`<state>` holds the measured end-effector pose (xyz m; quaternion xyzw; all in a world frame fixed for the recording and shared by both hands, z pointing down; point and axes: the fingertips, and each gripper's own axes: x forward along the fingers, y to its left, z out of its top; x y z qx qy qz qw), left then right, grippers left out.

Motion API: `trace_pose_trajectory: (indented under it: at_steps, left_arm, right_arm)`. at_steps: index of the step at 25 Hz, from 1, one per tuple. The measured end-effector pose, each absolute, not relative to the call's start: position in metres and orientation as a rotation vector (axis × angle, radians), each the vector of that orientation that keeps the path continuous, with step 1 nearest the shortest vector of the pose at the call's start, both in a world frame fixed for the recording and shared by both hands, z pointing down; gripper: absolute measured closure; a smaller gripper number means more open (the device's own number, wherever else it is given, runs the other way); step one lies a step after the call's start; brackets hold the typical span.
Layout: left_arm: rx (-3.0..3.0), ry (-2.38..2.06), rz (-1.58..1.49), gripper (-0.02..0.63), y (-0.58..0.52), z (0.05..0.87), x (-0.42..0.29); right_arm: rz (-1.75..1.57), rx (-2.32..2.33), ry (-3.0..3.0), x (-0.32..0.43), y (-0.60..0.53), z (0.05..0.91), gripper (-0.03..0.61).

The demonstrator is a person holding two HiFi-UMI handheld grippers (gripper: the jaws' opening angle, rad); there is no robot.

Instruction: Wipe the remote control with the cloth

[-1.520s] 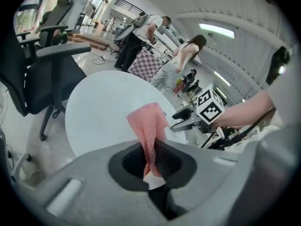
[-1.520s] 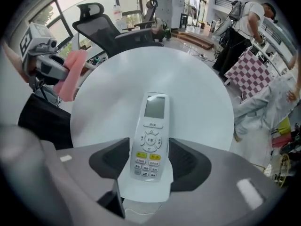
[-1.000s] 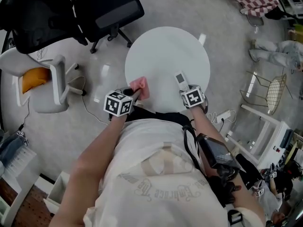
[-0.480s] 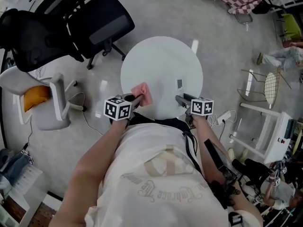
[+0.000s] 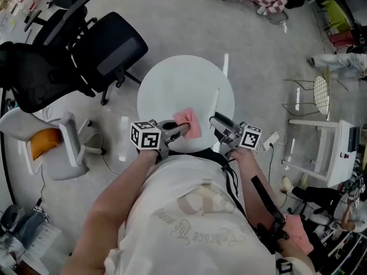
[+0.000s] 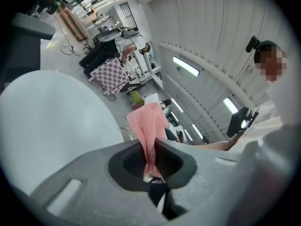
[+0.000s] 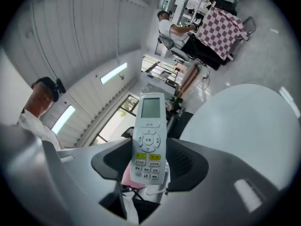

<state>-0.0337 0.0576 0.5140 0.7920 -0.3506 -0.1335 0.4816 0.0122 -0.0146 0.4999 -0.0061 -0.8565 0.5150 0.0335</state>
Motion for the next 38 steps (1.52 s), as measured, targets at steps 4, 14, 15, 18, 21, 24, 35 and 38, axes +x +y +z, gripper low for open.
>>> trace_pose_trajectory:
  at_steps: [4, 14, 15, 18, 21, 24, 35, 38]
  left_arm:
    - [2.012, -0.690, -0.382, 0.595, 0.055, 0.486, -0.007]
    - [2.073, -0.649, -0.407, 0.595, 0.047, 0.465, 0.006]
    - [2.074, -0.654, -0.411, 0.595, 0.046, 0.464, 0.004]
    - [2.078, -0.671, -0.427, 0.595, 0.040, 0.459, -0.003]
    - [2.081, -0.695, -0.489, 0.595, 0.029, 0.447, -0.015]
    - [2.094, -0.719, -0.567, 0.595, 0.018, 0.430, -0.031]
    - [2.054, -0.682, -0.582, 0.595, 0.023, 0.425, -0.042]
    - [2.020, -0.675, -0.528, 0.595, 0.031, 0.441, -0.029]
  right_arm:
    - [1.647, -0.130, -2.759, 0.013, -0.013, 0.458, 0.345]
    - [1.584, -0.433, -2.736, 0.015, 0.035, 0.431, 0.345]
    - [1.573, -0.456, -2.730, 0.015, 0.041, 0.430, 0.345]
    - [1.555, -0.489, -2.714, 0.015, 0.052, 0.431, 0.345]
    - [1.538, -0.502, -2.693, 0.014, 0.060, 0.436, 0.345]
    - [1.514, -0.510, -2.665, 0.013, 0.068, 0.442, 0.346]
    - [1.478, -0.518, -2.655, 0.002, 0.074, 0.443, 0.347]
    - [1.503, -0.504, -2.672, 0.000, 0.060, 0.441, 0.347]
